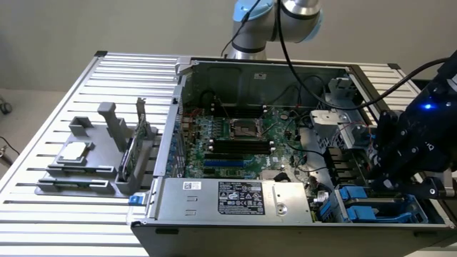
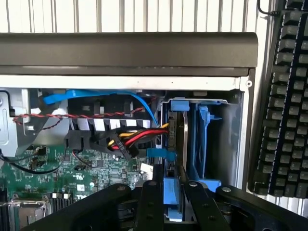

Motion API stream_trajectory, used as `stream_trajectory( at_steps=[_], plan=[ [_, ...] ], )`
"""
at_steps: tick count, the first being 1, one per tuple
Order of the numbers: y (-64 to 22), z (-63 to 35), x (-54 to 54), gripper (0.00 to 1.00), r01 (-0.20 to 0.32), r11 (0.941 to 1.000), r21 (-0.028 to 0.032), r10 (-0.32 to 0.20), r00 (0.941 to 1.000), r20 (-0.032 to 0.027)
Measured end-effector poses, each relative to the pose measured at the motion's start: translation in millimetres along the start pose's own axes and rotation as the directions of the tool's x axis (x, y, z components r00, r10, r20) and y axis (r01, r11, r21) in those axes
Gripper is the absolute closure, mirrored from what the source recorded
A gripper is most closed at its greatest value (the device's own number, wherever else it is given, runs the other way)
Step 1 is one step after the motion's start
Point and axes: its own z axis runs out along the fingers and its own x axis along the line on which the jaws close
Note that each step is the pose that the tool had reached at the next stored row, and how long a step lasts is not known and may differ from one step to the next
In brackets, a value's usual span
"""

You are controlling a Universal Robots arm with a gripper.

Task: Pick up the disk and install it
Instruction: 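Insert the second disk wire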

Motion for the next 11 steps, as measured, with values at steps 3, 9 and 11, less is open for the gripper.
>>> stream_trajectory(
  at_steps=[3, 9, 11],
  plan=[
    [-6.8, -0.6, 0.1, 0.76, 0.003, 1.0000, 0.0002, -0.003, 1.0000, -0.0001],
    [-20.7, -0.9, 0.1, 0.76, 0.010, 1.0000, 0.0006, -0.010, 1.0000, -0.0002],
    [-24.5, -0.9, 0.2, 0.76, 0.011, 0.9999, 0.0006, -0.011, 0.9999, 0.0000]
  ],
)
